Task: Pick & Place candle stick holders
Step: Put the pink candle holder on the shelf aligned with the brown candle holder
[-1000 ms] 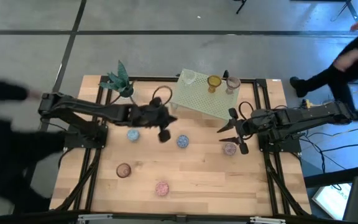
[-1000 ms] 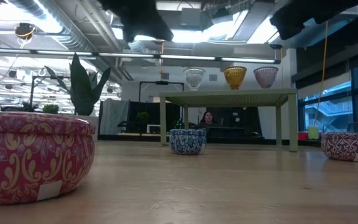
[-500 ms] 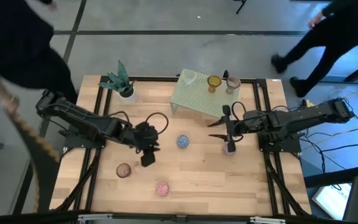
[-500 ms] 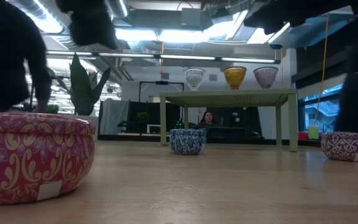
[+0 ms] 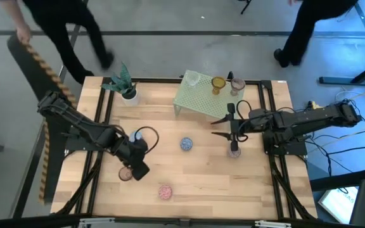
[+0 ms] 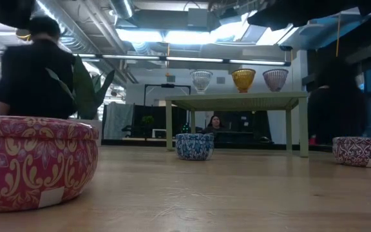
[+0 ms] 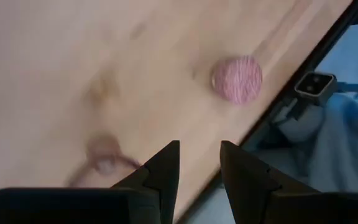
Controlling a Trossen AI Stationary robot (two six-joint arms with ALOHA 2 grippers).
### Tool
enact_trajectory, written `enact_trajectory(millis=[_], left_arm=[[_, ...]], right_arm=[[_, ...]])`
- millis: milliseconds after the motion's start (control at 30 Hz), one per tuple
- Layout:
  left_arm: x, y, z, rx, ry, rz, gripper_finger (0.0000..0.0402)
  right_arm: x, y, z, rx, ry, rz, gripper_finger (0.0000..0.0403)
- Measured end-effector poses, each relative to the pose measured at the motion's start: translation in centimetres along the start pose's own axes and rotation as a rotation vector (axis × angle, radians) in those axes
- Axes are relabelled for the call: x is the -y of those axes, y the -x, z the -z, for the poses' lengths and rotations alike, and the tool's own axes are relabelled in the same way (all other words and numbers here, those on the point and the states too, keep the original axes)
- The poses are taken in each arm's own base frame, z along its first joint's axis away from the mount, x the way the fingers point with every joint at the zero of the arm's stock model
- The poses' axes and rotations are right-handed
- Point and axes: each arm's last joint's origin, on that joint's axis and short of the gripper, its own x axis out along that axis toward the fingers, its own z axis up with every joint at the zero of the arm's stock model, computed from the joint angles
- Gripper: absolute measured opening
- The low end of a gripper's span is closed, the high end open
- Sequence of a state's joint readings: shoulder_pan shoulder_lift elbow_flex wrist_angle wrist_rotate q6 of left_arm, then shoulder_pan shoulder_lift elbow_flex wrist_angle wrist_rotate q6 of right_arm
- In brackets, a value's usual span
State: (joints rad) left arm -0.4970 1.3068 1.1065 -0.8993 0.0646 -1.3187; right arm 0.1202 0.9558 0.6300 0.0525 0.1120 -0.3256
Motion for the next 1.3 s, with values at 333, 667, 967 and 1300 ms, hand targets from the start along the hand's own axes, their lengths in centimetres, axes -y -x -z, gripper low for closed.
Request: enact_trajectory(millis=[333,667,967,1300], left_arm=[[0.7,-2.3,3.6,-0.092,0.201,-0.109,0.0112],[0.4,-5.5,4.6,-0.147,0.196,-0.293,0.0111],[0.3,-5.7,4.5,-0.153,0.183,-0.308,0.0111],[0.4,-6.0,4.9,-0.075,0.123,-0.318,0.0111]], right_arm=[[1.0,-0.1,0.3,-0.013,0.011,0.044,0.0173],[1.1,-0.1,0.2,-0.004,0.009,0.052,0.0173],[1.3,-0.1,-0.2,0.043,0.007,0.069,0.0173],[1.2,-0.1,-0.2,0.042,0.008,0.068,0.0173]])
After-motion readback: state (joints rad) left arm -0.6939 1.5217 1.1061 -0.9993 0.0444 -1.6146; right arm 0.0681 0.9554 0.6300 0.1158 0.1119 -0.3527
